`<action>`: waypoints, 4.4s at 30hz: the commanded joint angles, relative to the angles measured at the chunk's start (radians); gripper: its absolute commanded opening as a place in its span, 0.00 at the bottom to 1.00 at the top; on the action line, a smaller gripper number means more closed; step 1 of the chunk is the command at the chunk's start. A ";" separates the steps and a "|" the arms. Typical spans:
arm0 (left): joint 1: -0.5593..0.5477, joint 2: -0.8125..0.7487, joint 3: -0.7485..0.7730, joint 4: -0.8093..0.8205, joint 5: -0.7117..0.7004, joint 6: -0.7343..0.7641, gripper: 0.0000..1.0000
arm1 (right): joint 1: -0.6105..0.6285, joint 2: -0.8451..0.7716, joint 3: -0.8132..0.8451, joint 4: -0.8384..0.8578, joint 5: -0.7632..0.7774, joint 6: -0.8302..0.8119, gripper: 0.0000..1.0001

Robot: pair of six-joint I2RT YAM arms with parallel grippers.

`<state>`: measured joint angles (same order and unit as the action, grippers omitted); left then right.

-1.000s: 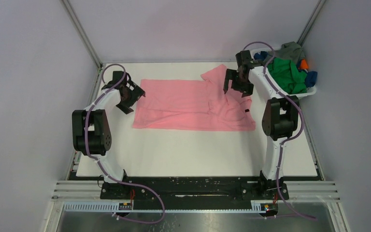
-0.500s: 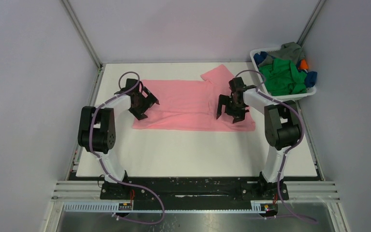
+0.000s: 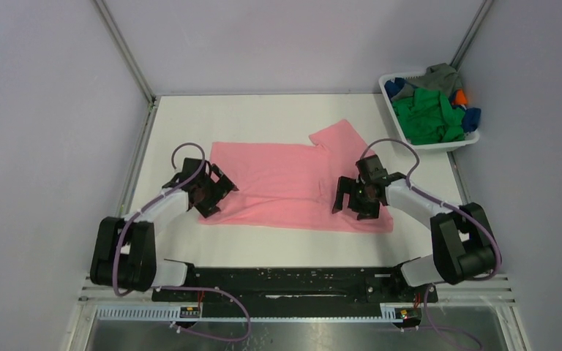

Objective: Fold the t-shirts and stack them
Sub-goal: Fold the flattened tshirt in 1/3 of the way, then grab the side of the flattened tshirt furthest away from the robot with both arms, then fold the other side of the tshirt into a rectangle

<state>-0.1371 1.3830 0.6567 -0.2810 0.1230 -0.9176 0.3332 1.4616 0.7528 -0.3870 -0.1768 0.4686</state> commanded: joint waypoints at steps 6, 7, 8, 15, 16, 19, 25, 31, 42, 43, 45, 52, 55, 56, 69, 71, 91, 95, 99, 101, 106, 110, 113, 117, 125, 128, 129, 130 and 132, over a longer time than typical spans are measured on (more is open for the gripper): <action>-0.026 -0.206 -0.173 -0.266 -0.096 -0.055 0.99 | 0.055 -0.147 -0.139 -0.262 0.021 0.055 0.99; -0.027 -0.224 -0.170 -0.289 -0.094 -0.058 0.99 | 0.056 -0.154 -0.137 -0.270 0.013 0.054 1.00; -0.027 -0.241 -0.163 -0.309 -0.095 -0.059 0.99 | 0.056 -0.163 -0.132 -0.273 0.005 0.053 1.00; -0.025 -0.254 0.086 -0.358 -0.185 0.020 0.99 | 0.049 -0.133 0.152 -0.221 0.042 0.012 1.00; -0.021 -0.208 0.140 -0.354 -0.212 0.037 0.99 | 0.041 -0.110 0.195 -0.181 0.045 0.015 0.99; 0.023 -0.059 0.295 -0.322 -0.240 0.095 0.99 | -0.004 0.017 0.308 -0.047 0.060 0.025 0.99; 0.104 0.319 0.651 -0.303 -0.197 0.190 0.99 | -0.074 0.353 0.700 -0.048 0.064 0.005 1.00; 0.119 0.640 0.972 -0.386 -0.167 0.238 0.92 | -0.114 0.682 1.142 -0.163 0.096 0.045 0.99; 0.112 0.820 1.103 -0.555 -0.104 0.259 0.69 | -0.140 1.074 1.690 -0.369 0.155 0.145 1.00; 0.110 0.811 1.077 -0.554 -0.112 0.264 0.67 | -0.141 1.080 1.700 -0.364 0.160 0.152 0.99; 0.105 0.798 1.045 -0.567 -0.118 0.273 0.61 | -0.141 1.093 1.699 -0.348 0.171 0.161 0.99; 0.074 0.775 1.004 -0.598 -0.155 0.304 0.32 | -0.141 1.151 1.738 -0.441 0.179 0.129 1.00; 0.065 0.775 1.008 -0.599 -0.153 0.313 0.02 | -0.136 1.164 1.724 -0.496 0.127 0.103 0.99; 0.064 0.772 1.006 -0.599 -0.156 0.313 0.00 | -0.133 1.165 1.717 -0.509 0.126 0.088 0.99; 0.062 0.633 0.919 -0.509 -0.174 0.316 0.00 | -0.077 1.131 1.671 -0.696 0.272 -0.020 0.67; 0.062 0.618 0.904 -0.492 -0.168 0.316 0.00 | -0.076 1.121 1.651 -0.677 0.269 -0.019 0.48; 0.050 0.449 0.744 -0.385 -0.155 0.324 0.00 | -0.043 0.637 1.152 -0.418 0.180 -0.241 0.00; 0.048 0.382 0.673 -0.361 -0.174 0.320 0.00 | -0.024 0.477 0.947 -0.358 0.180 -0.244 0.00; 0.046 0.299 0.577 -0.312 -0.175 0.316 0.00 | 0.004 0.341 0.778 -0.349 0.180 -0.242 0.00; 0.044 0.252 0.537 -0.293 -0.182 0.322 0.00 | 0.027 0.274 0.705 -0.349 0.184 -0.243 0.00; 0.041 0.156 0.435 -0.249 -0.204 0.333 0.00 | 0.063 0.105 0.549 -0.371 0.212 -0.234 0.00; 0.041 0.085 0.353 -0.208 -0.216 0.337 0.00 | 0.073 0.003 0.456 -0.415 0.223 -0.223 0.00; 0.042 0.026 0.286 -0.187 -0.242 0.331 0.00 | 0.091 -0.061 0.374 -0.437 0.219 -0.227 0.00; 0.042 -0.025 0.235 -0.188 -0.306 0.309 0.00 | 0.121 -0.136 0.274 -0.441 0.181 -0.225 0.00; 0.044 -0.060 0.226 -0.266 -0.401 0.252 0.35 | 0.171 -0.253 0.067 -0.476 -0.018 -0.184 0.81; 0.044 -0.118 0.247 -0.334 -0.434 0.208 0.89 | 0.171 -0.333 0.062 -0.494 -0.007 -0.189 0.99; 0.044 -0.143 0.257 -0.354 -0.437 0.192 0.98 | 0.171 -0.354 0.068 -0.490 0.022 -0.181 0.99; 0.044 -0.168 0.267 -0.364 -0.430 0.184 0.99 | 0.171 -0.365 0.078 -0.477 0.060 -0.169 1.00; 0.044 -0.201 0.282 -0.359 -0.379 0.178 0.99 | 0.170 -0.368 0.096 -0.435 0.118 -0.137 0.99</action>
<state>-0.0944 1.2758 0.8757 -0.6147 -0.2562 -0.6941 0.4976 1.1343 0.8021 -0.8612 -0.1322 0.2840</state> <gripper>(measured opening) 0.983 0.993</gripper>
